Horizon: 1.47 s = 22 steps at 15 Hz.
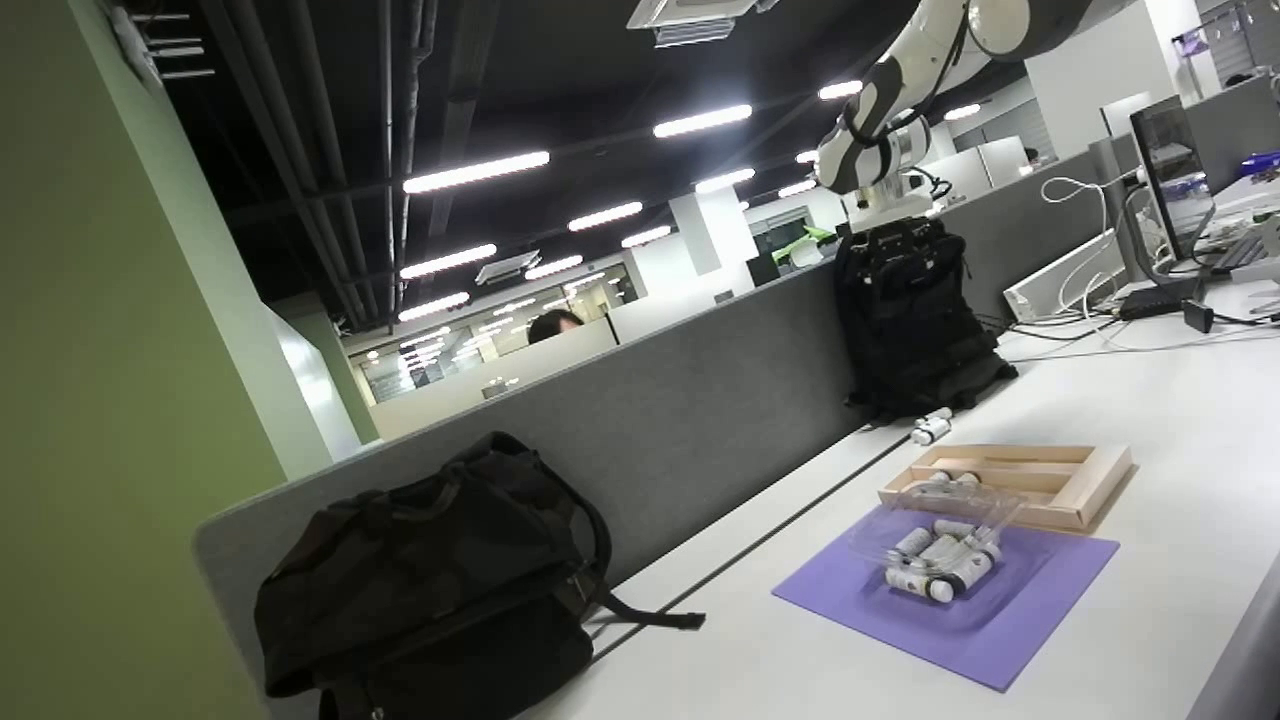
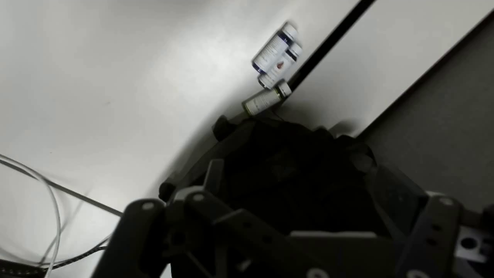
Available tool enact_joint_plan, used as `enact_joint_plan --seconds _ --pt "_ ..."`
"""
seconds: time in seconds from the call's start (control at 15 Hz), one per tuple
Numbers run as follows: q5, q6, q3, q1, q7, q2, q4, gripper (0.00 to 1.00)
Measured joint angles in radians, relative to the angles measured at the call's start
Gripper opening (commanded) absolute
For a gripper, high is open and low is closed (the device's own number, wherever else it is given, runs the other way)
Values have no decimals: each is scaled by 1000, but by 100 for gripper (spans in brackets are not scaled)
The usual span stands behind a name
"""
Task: Pick up two white objects and put them into the wooden tray.
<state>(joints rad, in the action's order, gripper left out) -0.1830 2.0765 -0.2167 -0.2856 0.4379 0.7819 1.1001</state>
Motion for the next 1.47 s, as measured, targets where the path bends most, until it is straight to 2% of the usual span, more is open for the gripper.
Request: enact_joint_plan --seconds 0.2,0.33,0.47,1.0,1.47 --pt "-21 75 -1 -7 110 97 -110 100" --pt "-21 88 -7 -10 187 147 -167 100" --pt "-21 89 -12 -10 212 172 -197 100" --pt "-26 89 -14 -10 233 187 -212 100" --pt "-33 108 -15 -6 407 324 -222 100"
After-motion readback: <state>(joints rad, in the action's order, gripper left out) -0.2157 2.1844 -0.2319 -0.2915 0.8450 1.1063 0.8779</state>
